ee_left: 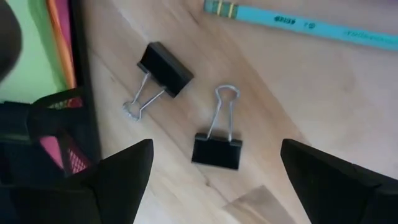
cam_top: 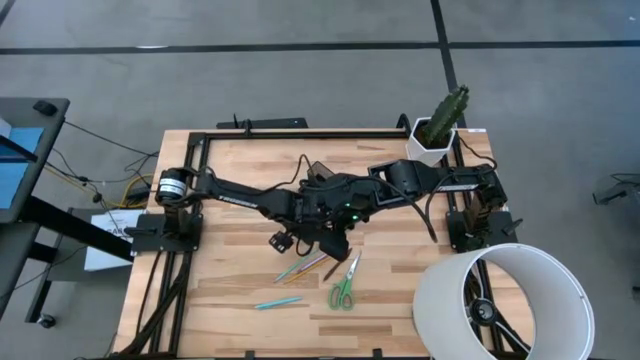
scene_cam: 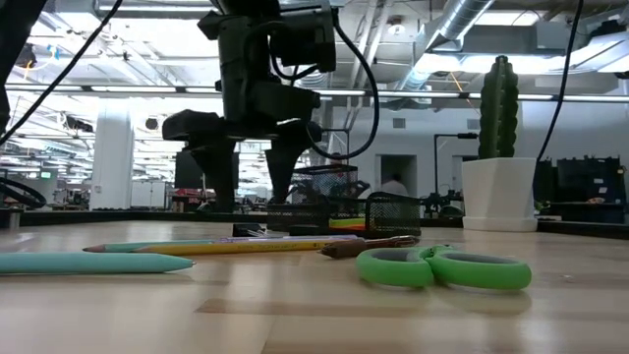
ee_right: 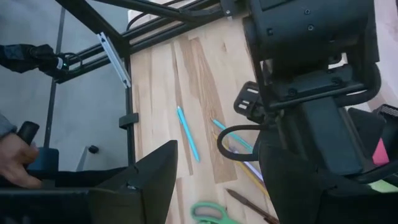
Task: Pick and place office supplies into organizer
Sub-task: Put the left black binder clip into the black desk organizer
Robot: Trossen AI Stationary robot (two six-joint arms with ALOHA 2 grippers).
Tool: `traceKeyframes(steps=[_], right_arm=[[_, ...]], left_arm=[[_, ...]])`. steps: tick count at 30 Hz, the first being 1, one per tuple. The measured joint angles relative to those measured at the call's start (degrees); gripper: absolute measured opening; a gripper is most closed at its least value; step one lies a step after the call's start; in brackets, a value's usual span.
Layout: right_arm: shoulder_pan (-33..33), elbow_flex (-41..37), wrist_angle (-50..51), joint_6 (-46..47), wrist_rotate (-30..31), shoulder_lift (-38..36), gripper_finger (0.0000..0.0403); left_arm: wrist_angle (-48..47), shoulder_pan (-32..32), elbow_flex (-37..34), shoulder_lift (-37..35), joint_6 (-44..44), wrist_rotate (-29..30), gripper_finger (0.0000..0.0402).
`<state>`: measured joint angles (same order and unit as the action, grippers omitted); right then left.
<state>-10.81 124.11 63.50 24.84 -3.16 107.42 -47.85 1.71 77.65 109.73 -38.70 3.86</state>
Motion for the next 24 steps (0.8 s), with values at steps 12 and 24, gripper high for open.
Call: traceKeyframes(steps=[12, 24], right_arm=[[0.1, 0.0, -0.1, 0.2, 0.1, 0.0, 0.0219], [0.4, 0.0, -0.1, 0.2, 0.1, 0.0, 0.0219]], left_arm=[[4.3, -0.3, -5.9, 0.1, -7.1, 2.9, 0.0317], [5.7, -2.8, -5.8, 1.1, -9.7, -0.6, 0.0269]])
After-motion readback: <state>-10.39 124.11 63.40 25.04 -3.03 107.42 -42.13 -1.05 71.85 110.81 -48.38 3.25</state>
